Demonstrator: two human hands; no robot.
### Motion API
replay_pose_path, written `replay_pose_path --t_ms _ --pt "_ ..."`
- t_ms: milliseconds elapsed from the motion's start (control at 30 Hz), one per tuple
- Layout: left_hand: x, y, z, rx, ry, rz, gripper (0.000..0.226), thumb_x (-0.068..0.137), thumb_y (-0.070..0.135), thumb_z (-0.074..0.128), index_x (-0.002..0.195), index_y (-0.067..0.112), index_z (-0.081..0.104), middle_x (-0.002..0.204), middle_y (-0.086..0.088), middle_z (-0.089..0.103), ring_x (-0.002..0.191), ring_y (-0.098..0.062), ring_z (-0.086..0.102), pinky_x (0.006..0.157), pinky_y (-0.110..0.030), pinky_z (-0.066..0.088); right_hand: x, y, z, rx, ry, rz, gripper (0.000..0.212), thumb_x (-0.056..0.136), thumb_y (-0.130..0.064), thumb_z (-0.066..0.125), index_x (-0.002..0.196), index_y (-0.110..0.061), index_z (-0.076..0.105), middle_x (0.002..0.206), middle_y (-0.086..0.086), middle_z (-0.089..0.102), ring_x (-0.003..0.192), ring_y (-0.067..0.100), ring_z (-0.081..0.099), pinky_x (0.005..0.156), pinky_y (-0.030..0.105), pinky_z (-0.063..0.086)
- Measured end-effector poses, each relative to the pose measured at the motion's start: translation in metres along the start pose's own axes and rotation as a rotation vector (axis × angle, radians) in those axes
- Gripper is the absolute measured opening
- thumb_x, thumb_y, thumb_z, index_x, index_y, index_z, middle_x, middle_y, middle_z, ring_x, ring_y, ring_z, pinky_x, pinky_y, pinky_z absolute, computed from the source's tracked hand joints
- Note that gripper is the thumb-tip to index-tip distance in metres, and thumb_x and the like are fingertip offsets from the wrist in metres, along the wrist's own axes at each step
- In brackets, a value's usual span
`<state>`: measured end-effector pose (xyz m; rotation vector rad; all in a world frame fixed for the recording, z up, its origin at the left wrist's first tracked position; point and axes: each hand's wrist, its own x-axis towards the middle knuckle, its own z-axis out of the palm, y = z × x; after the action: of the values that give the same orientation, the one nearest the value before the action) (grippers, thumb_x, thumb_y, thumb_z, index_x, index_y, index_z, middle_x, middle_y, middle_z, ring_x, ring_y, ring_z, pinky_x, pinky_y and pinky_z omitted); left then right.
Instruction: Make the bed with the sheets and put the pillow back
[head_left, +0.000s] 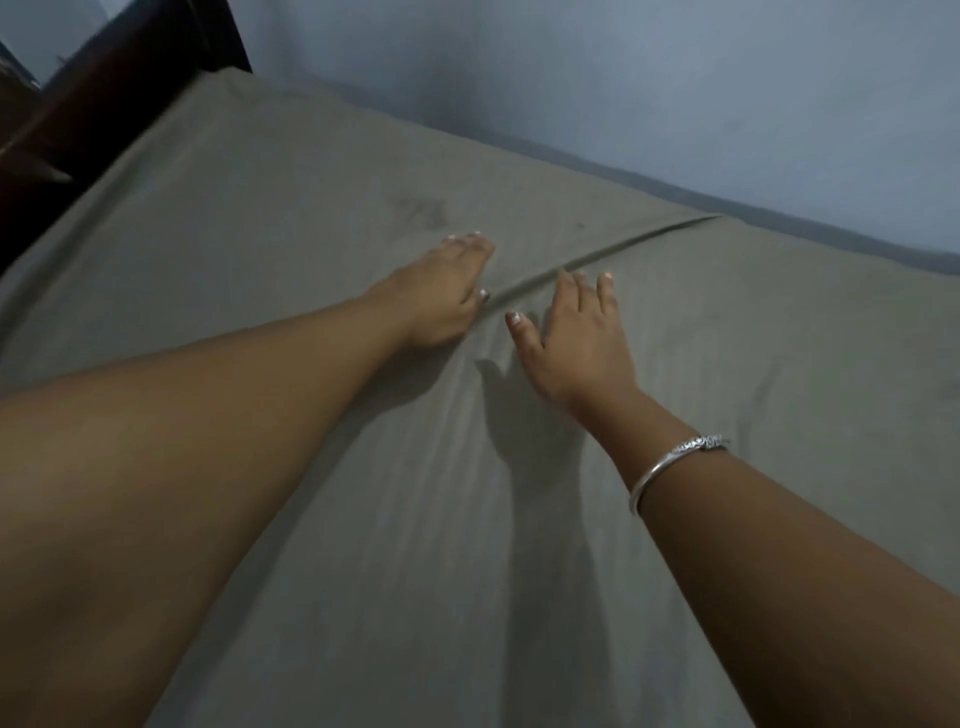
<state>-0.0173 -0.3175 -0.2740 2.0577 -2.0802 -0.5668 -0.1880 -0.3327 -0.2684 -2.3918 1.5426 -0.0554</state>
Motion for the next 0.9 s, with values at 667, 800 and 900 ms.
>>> replay_pose_path --t_ms 667,800,900 --pt "0.109 -0.056 0.030 0.419 -0.025 -0.168 0.055 0.094 0.059 0.013 0.145 0.047 -0.003 0.158 0.009 -0.011 0.145 -0.030 -0.007 0.094 -0.080 -0.006 0.142 0.002 0.045 -0.336 -0.166 0.041 0.063 0.091 -0.062 0.019 0.148 -0.042 0.000 0.157 0.020 -0.006 0.145 0.036 -0.007 0.108 0.063 -0.014" --pt "0.120 -0.067 0.013 0.423 -0.026 -0.218 0.060 0.095 0.055 0.016 0.149 0.035 -0.002 0.158 0.011 -0.008 0.146 -0.027 -0.007 0.094 -0.081 -0.003 0.159 -0.013 0.039 -0.350 -0.145 -0.021 0.066 0.092 -0.055 0.022 0.150 -0.035 0.000 0.158 0.014 -0.006 0.146 0.031 -0.008 0.108 0.064 -0.013" --pt "0.122 -0.076 0.008 0.415 -0.032 -0.225 0.065 0.093 0.058 0.019 0.150 0.034 -0.002 0.158 0.014 -0.008 0.146 -0.026 -0.008 0.093 -0.082 -0.002 0.171 -0.021 0.040 -0.333 -0.149 -0.060 0.066 0.091 -0.058 0.021 0.150 -0.035 0.001 0.159 0.009 -0.006 0.146 0.029 -0.008 0.109 0.063 -0.012"
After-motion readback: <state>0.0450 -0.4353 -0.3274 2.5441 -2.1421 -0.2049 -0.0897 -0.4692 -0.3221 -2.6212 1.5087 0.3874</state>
